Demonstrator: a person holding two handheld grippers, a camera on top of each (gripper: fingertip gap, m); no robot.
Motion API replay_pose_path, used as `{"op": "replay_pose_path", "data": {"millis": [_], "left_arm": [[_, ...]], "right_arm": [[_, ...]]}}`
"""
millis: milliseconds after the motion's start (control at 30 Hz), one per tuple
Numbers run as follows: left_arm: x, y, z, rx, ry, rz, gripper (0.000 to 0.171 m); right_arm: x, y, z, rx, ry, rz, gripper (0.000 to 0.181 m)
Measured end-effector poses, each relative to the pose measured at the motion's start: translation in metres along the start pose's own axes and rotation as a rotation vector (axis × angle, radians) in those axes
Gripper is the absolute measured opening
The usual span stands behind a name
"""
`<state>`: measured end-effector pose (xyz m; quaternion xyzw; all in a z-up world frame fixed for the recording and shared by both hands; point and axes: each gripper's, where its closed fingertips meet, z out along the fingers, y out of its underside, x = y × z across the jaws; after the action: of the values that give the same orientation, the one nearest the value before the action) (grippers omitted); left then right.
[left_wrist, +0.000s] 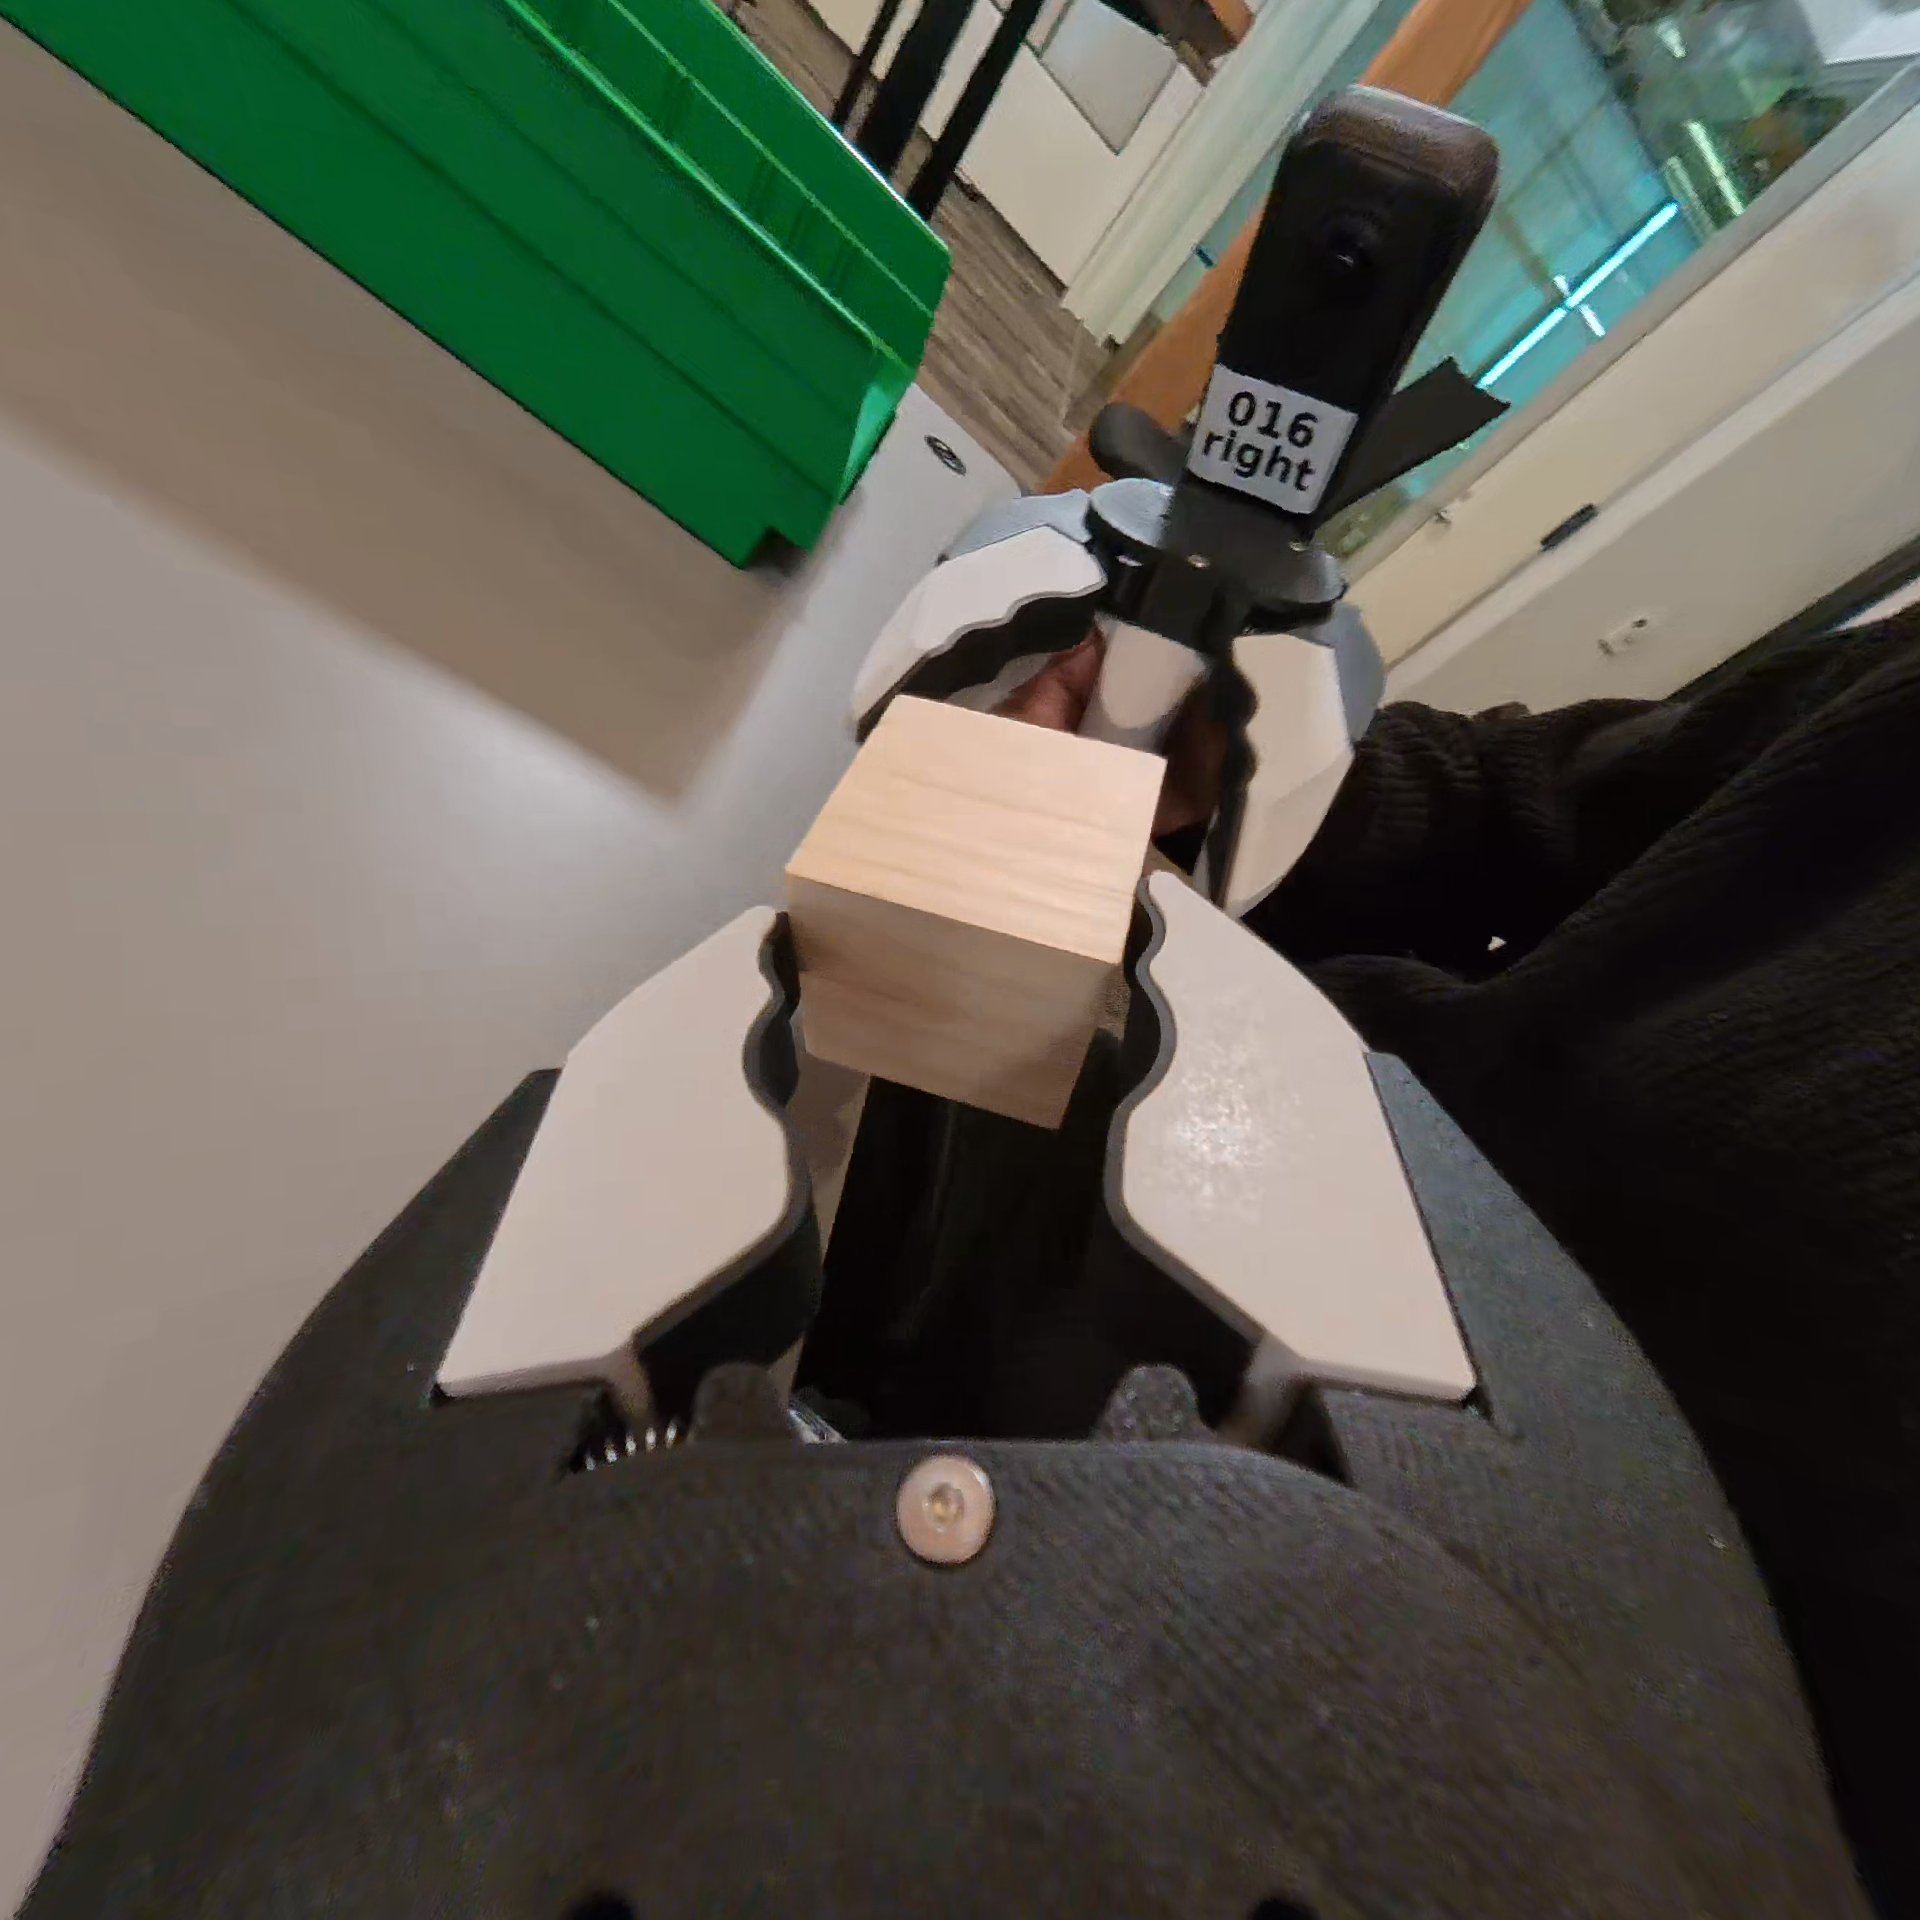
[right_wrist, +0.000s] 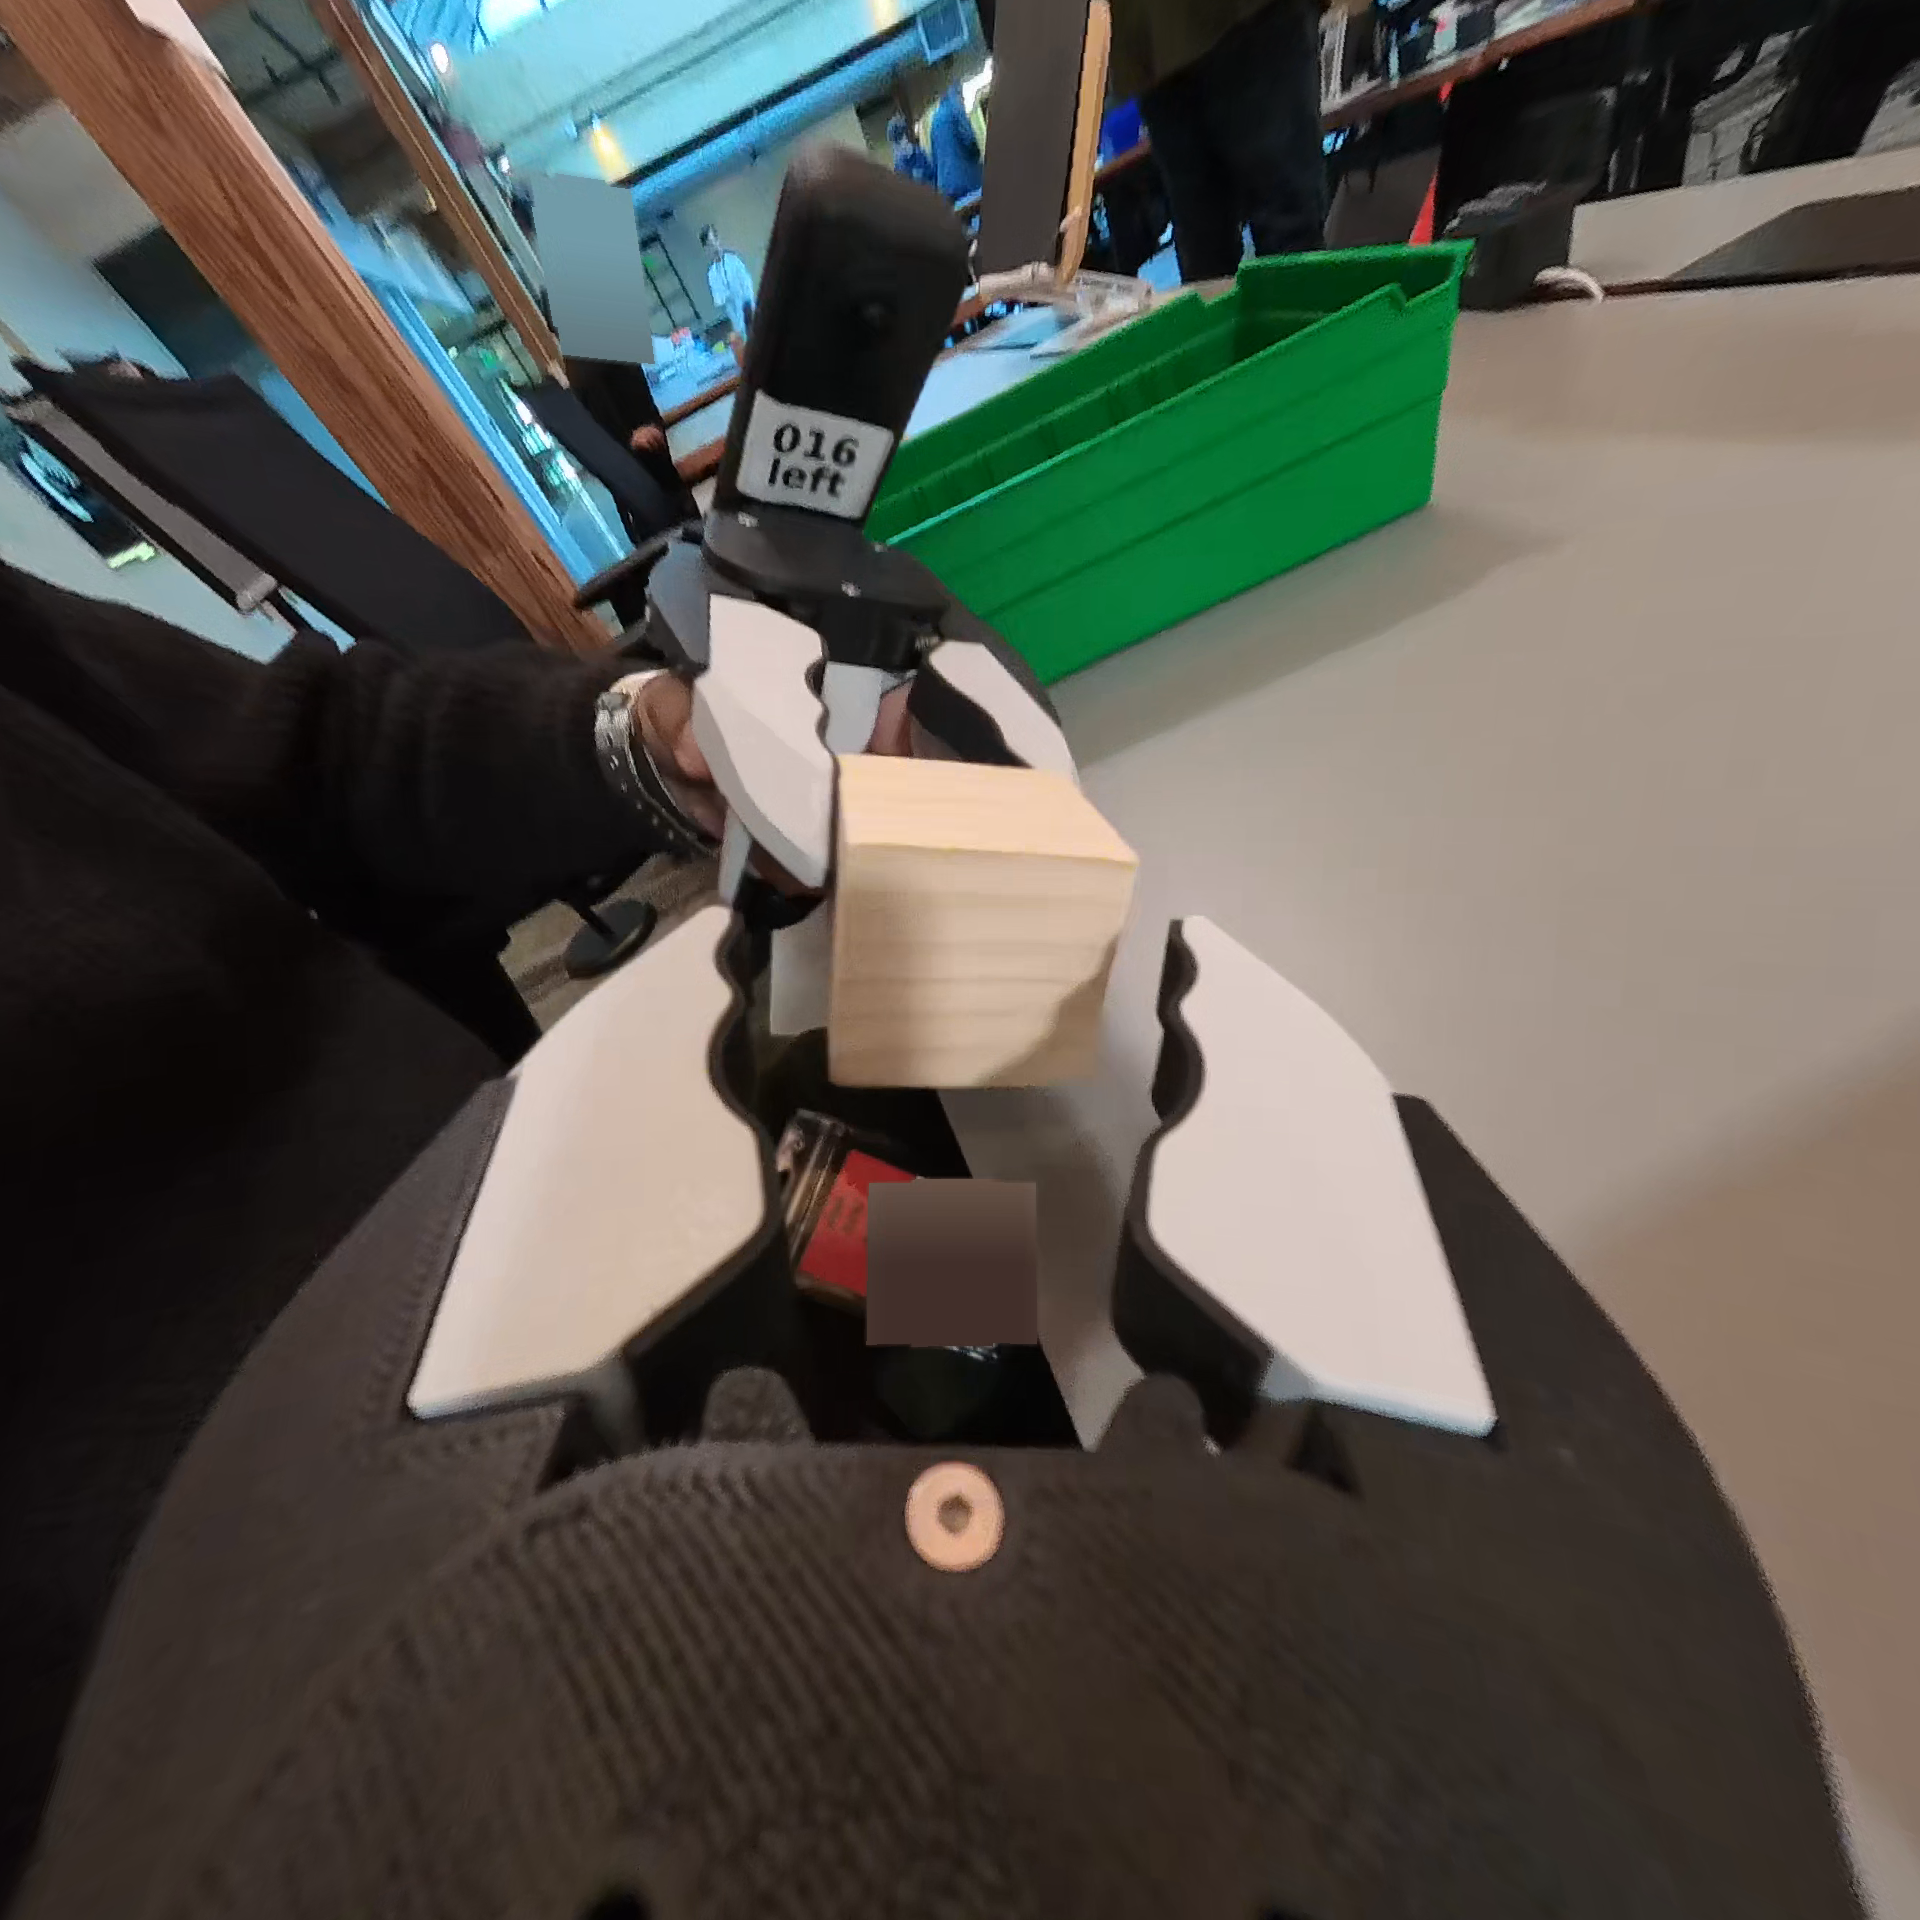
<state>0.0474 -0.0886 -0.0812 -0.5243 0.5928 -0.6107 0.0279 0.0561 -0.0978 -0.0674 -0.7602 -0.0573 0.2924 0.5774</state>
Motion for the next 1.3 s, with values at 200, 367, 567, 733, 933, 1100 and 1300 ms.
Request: {"op": "replay_pose_path", "data": {"millis": [200, 367, 567, 733, 933, 1100, 1300], "left_arm": [[0.002, 0.007, 0.0, -0.012, 0.063, -0.01, 0.062], [-0.002, 0.012, 0.002, -0.013, 0.076, -0.009, 0.062], [0.004, 0.005, 0.0, 0.042, 0.107, 0.013, 0.086], [-0.001, 0.001, -0.004, 0.076, 0.111, 0.0, 0.084], [0.002, 0.008, 0.001, 0.044, 0.156, -0.04, 0.077], [0.003, 0.012, 0.005, 0.019, 0.14, -0.007, 0.075], [0.001, 0.019, 0.007, -0.006, 0.137, 0.0, 0.073]], "right_arm": [[0.0, 0.008, 0.006, -0.035, -0.036, 0.003, 0.056], [0.003, 0.015, 0.006, -0.081, -0.035, 0.001, 0.055], [0.015, -0.012, -0.012, 0.021, 0.008, 0.011, 0.055], [0.056, -0.086, -0.088, 0.121, 0.312, -0.299, 0.054], [0.166, -0.123, -0.187, -0.306, 0.637, -0.527, 0.054], [0.241, -0.101, -0.228, -0.485, 0.715, -0.427, 0.054], [0.251, -0.072, -0.234, -0.667, 0.662, -0.514, 0.054]]}}
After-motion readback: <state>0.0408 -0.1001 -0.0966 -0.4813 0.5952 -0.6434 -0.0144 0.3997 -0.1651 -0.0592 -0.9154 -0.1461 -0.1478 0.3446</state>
